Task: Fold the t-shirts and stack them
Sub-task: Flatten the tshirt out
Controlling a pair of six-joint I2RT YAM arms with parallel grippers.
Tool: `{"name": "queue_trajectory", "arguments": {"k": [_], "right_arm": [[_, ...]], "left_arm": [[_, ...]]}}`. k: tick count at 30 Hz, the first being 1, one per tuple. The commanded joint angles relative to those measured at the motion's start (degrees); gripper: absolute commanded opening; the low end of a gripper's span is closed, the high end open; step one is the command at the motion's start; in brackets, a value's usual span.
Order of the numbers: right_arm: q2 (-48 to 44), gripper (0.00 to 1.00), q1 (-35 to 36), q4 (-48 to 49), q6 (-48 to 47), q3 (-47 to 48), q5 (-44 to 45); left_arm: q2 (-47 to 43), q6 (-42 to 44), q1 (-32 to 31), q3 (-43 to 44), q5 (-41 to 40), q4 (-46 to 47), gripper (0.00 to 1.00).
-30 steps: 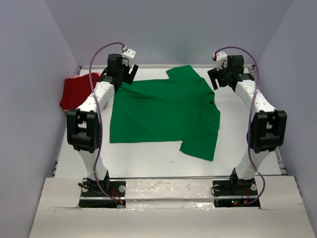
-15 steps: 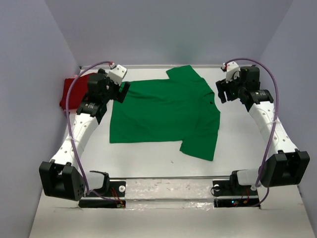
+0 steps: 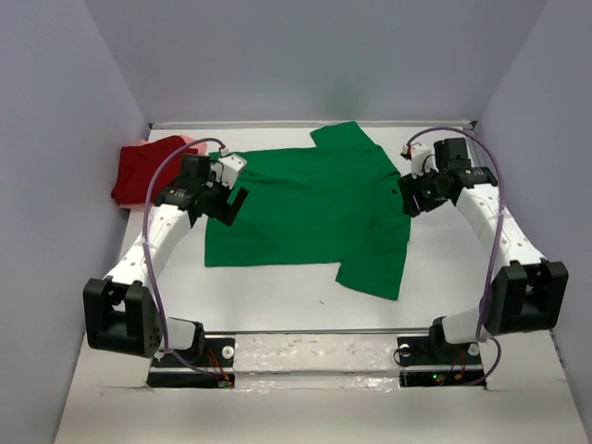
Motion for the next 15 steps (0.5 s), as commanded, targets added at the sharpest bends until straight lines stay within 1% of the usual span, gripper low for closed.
{"name": "queue_trajectory", "arguments": {"k": [1,3,6,9,15], "right_arm": [[4.88,0.58,-0.25,-4.14,-0.58,1.81,-1.74],[6.99,0.57,-0.25,-5.72,-0.85,2.96,-1.57],[9.98,0.53,-0.25,-7.91,-1.20,2.79,-0.17],[9.99,0.52,-0.25,-9.58,-1.99,1.65,0.19],[9.11,0.52,-0.25,-12.13,-2.60,-0.20,1.07]], "left_arm": [[2.18,-1.65,0.04,2.38,-0.34,-4.58,0.99],[3.32,-1.74,-0.05,2.72,-0.43,-5.54,0.99],[5.35,-1.74,-0.22,3.43,-1.22,-9.39,0.99],[6.58,-1.22,-0.22,3.96,-2.97,-12.39,0.99],[5.53,-0.34,-0.40,2.46,-7.46,-15.21,0.99]]}}
